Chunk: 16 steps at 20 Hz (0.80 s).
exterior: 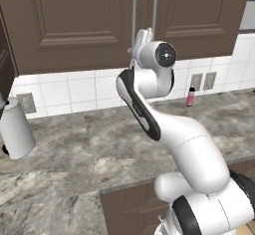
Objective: Pick the mug and place it in the sink. Pick the bowl and place it in the open cabinet and then close the cabinet.
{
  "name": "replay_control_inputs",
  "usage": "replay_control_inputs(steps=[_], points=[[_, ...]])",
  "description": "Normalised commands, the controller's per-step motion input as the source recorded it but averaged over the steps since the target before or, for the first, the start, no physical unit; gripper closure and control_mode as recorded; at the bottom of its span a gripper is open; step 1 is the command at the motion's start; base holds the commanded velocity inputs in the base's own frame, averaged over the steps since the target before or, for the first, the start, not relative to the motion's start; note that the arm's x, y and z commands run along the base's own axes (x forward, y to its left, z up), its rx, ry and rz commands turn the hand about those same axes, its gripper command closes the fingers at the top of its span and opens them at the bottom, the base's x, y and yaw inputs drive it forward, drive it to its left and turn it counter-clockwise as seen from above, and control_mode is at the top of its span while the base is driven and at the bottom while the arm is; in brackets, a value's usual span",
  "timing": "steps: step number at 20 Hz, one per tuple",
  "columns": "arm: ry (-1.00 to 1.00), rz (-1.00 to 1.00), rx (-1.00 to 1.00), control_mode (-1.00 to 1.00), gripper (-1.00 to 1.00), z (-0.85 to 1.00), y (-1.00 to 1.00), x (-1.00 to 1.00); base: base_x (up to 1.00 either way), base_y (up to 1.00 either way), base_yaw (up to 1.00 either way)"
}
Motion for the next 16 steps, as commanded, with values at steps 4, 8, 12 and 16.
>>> replay_control_inputs(steps=[4,8,12,16], points=[[0.01,-0.02,0.09,-1.0,-1.0,-0.74,0.48,0.69,0.0,0.0,0.0],[0.01,-0.06,0.04,-1.0,-1.0,-0.71,0.47,0.99,0.0,0.0,0.0],[0.01,-0.07,0.01,-1.0,-1.0,-0.39,0.26,1.0,0.0,0.0,0.0],[0.11,-0.07,0.04,-1.0,-1.0,-0.1,0.03,1.0,0.0,0.0,0.0]])
